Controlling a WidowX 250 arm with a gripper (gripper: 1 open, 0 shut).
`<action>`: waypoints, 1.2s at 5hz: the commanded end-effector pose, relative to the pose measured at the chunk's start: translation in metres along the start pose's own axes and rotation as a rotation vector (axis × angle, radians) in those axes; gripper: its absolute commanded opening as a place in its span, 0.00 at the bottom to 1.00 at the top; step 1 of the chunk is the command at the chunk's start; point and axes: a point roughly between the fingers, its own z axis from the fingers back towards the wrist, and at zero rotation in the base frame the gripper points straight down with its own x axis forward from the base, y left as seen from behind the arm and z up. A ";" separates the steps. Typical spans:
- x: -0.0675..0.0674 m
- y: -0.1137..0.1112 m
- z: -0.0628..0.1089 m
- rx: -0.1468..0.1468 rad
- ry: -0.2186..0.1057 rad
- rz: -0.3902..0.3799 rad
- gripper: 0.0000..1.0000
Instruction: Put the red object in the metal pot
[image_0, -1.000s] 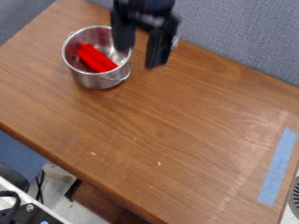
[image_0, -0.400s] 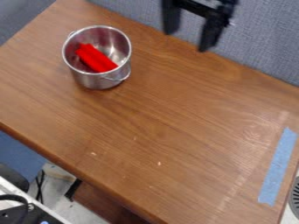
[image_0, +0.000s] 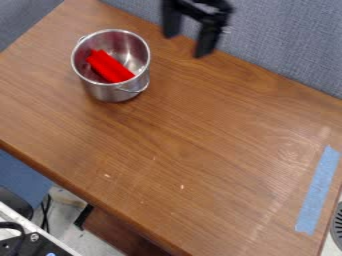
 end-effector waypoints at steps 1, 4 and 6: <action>-0.004 -0.037 -0.017 0.065 -0.064 -0.133 1.00; -0.001 -0.092 -0.029 -0.003 -0.160 -0.222 1.00; -0.019 -0.077 -0.015 -0.073 -0.205 -0.049 1.00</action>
